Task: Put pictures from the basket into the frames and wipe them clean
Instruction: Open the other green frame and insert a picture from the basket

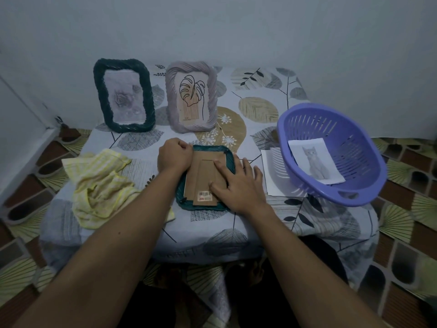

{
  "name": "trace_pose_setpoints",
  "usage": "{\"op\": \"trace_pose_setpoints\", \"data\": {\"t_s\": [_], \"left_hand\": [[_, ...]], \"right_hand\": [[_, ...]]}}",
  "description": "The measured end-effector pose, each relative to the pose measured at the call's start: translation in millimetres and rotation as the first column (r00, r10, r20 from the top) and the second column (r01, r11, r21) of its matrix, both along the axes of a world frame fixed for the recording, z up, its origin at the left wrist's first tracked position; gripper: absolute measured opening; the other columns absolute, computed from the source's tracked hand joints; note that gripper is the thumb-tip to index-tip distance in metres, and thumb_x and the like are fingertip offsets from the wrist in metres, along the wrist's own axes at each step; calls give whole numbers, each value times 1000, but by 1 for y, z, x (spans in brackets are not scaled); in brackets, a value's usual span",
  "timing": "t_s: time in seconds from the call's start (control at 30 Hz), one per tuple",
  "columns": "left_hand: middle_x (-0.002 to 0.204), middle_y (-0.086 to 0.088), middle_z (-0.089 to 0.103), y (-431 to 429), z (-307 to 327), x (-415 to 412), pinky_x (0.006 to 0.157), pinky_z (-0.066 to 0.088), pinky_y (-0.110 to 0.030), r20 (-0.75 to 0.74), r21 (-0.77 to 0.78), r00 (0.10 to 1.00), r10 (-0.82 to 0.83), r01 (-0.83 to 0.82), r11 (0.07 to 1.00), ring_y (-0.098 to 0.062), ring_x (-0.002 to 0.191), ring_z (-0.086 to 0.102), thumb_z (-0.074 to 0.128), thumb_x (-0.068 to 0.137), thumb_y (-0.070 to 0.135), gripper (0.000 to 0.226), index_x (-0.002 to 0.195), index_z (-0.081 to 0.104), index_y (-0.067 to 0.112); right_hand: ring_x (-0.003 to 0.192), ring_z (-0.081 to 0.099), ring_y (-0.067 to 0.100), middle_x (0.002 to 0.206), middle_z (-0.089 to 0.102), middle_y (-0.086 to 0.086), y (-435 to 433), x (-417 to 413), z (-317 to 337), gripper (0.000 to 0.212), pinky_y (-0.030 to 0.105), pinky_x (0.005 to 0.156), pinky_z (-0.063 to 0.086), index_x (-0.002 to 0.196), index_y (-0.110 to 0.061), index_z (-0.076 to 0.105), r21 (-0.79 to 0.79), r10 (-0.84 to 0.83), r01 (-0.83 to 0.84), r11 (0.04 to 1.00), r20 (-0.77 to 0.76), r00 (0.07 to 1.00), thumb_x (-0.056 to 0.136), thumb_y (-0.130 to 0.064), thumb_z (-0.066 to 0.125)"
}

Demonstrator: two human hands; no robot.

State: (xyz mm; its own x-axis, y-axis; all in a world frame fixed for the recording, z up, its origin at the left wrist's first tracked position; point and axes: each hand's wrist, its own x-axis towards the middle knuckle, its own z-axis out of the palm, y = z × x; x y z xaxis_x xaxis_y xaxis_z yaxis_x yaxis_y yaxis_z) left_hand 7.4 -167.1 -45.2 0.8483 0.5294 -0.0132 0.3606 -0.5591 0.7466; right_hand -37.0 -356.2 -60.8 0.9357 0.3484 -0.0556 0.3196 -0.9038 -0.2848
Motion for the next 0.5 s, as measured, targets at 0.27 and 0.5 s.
{"op": "trace_pose_setpoints", "data": {"t_s": [0.27, 0.5], "left_hand": [[141, -11, 48, 4, -15, -33, 107, 30, -45, -33, 257, 983, -181, 183, 949, -32, 132, 39, 57, 92, 52, 62, 142, 45, 16], [155, -11, 36, 23, -26, -56, 119, 15, -55, -232, 405, 919, -320, 390, 827, -32, 144, 28, 24, 73, 91, 110, 150, 27, 12]], "right_hand": [[153, 0, 31, 167, 3, 7, 0, 0, 1, 69, 54, 119, 0, 154, -49, 12, -8, -5, 5, 1000, -11, 1000, 92, -70, 31], [153, -1, 29, 167, 4, 6, 1, 1, 2, 69, 54, 120, -1, 153, -50, 13, 5, -20, 20, 1000, -42, 999, 91, -69, 33]]}}
